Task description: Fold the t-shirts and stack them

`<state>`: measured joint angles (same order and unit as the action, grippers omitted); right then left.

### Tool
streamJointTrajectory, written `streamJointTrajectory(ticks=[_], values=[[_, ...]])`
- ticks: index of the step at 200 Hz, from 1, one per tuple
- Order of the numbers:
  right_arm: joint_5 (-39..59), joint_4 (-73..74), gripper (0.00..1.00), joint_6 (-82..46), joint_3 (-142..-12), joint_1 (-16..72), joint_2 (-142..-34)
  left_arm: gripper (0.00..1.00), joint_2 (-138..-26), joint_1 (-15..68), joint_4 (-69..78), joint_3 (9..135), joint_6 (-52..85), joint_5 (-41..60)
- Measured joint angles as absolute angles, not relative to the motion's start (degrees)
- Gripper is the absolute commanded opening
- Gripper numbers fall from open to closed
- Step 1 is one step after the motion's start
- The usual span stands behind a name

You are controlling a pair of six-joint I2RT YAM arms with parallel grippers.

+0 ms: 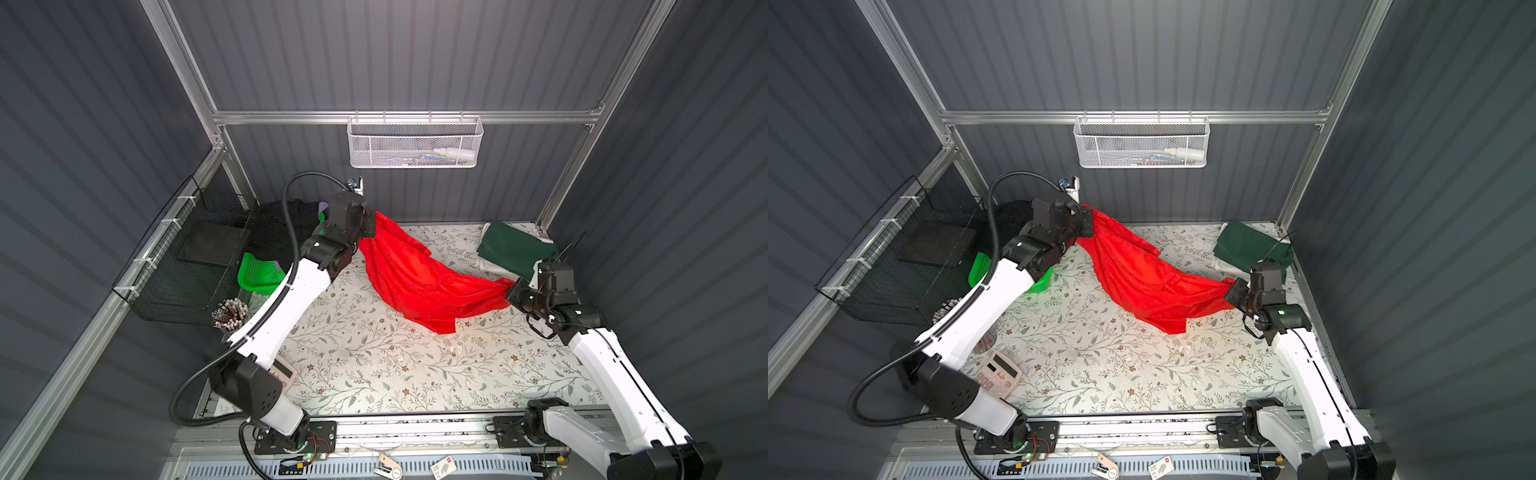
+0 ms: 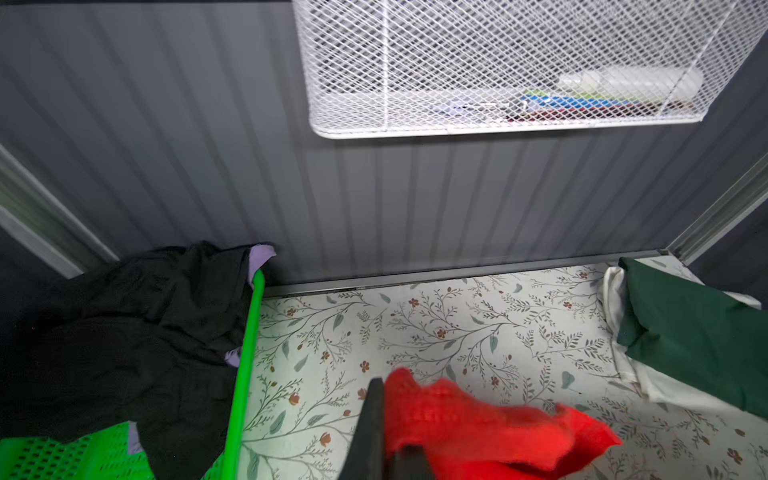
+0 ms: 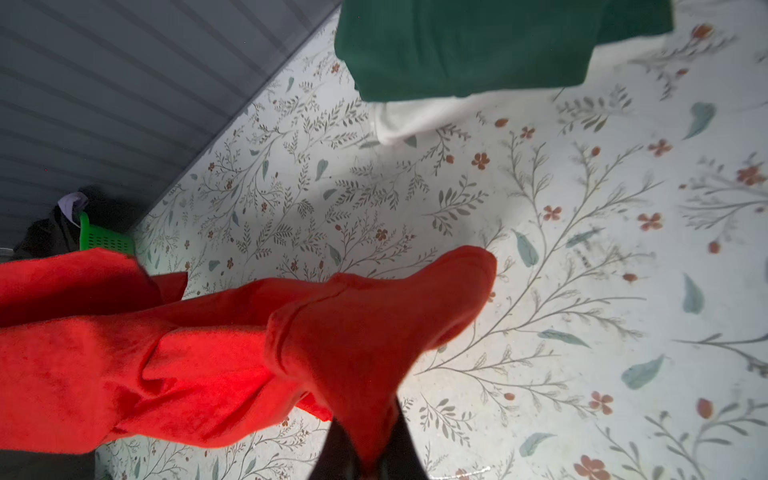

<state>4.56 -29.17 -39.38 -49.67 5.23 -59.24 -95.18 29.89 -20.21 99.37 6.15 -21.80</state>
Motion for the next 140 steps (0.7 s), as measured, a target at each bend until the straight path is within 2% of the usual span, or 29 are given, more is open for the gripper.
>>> streamJointTrajectory(ticks=[24,27,35,38,43,51,67,81,109,124,140], values=[[6.5,-23.5,0.0,-41.1,-49.1,5.2,-66.8,0.01,-106.8,29.5,-20.6,107.7,5.1,-19.9],[6.5,-23.0,0.0,-41.2,-49.2,5.2,-68.0,0.13,-108.1,29.3,-20.7,108.4,5.1,-19.5],[6.8,-22.1,0.0,-41.4,-49.6,5.2,-70.6,0.63,-111.6,28.8,-21.4,110.4,4.9,-18.6],[7.0,-21.6,0.0,-41.4,-49.9,5.2,-71.9,0.77,-113.0,28.7,-21.7,111.3,4.9,-18.2],[7.2,-21.2,0.0,-41.5,-50.3,5.2,-73.2,0.88,-115.4,28.3,-22.6,113.1,4.9,-17.5],[7.6,-20.4,0.0,-41.6,-50.9,5.2,-75.4,0.99,-119.7,27.7,-24.4,116.4,4.9,-16.3],[8.4,-19.4,0.0,-41.6,-52.3,5.2,-78.0,1.0,-124.3,27.2,-26.9,118.8,4.9,-15.0],[8.8,-18.8,0.0,-41.6,-53.6,5.2,-79.1,1.0,-123.1,26.8,-25.7,113.1,5.3,-14.5],[9.1,-17.5,0.0,-41.6,-55.5,5.1,-79.3,1.0,-109.8,27.5,-21.0,91.7,8.0,-13.6],[9.1,-17.3,0.0,-41.6,-55.9,4.7,-79.3,1.0,-102.7,29.1,-18.6,84.4,9.7,-13.6],[9.2,-17.4,0.0,-41.6,-55.9,4.2,-79.3,0.95,-96.4,31.9,-15.2,78.3,11.0,-13.6]])
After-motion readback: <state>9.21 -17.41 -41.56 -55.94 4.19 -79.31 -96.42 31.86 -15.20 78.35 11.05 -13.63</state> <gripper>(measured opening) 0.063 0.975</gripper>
